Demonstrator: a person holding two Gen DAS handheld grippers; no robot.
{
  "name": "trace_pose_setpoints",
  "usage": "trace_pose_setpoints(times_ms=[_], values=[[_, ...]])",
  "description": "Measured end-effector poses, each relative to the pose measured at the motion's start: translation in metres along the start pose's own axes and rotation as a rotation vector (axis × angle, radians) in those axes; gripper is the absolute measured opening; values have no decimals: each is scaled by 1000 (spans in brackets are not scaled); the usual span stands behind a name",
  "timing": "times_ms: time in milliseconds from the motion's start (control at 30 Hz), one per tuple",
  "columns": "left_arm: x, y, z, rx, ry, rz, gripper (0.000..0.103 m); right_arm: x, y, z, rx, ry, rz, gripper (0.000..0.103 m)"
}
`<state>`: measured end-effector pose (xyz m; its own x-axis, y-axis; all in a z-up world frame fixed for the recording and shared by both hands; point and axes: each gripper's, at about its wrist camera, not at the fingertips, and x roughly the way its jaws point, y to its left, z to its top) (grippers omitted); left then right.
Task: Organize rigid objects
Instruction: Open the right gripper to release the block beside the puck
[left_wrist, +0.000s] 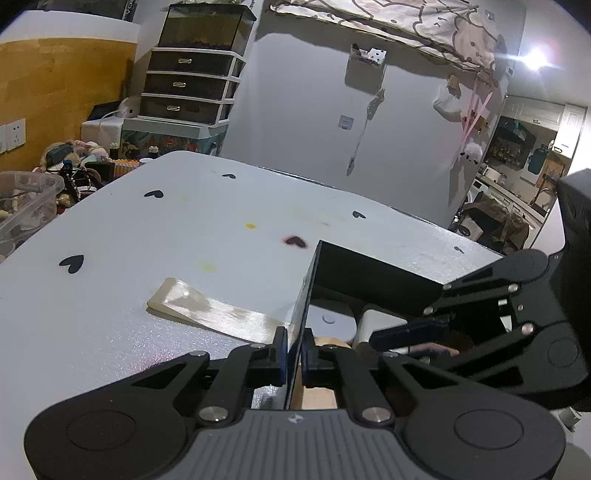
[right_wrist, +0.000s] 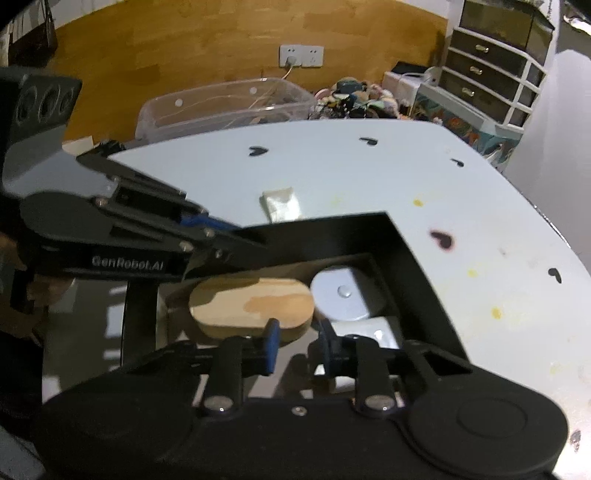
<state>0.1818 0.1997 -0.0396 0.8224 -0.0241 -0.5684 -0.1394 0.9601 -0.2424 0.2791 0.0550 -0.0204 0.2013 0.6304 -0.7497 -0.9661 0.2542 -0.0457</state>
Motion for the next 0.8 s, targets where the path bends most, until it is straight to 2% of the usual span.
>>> trace_pose_setpoints(times_ms=[267, 300, 333, 500, 567, 700, 800], values=[[0, -1, 1, -1, 3, 4, 6, 11, -10, 4, -7, -34, -61, 15], [0, -1, 1, 0, 3, 5, 6, 13, -10, 4, -1, -38, -59, 10], [0, -1, 1, 0, 3, 5, 6, 14, -10, 6, 4, -39, -45, 7], [0, 0, 1, -4, 4, 4, 6, 18, 7, 10, -31, -49, 44, 7], [0, 0, 1, -6, 4, 3, 7, 18, 10, 11, -28, -48, 52, 7], [1, 1, 0, -11, 2, 0, 7, 18, 0, 12, 20, -47, 0, 7], [1, 1, 0, -11, 2, -1, 7, 21, -10, 13, 26, -35, -84, 7]])
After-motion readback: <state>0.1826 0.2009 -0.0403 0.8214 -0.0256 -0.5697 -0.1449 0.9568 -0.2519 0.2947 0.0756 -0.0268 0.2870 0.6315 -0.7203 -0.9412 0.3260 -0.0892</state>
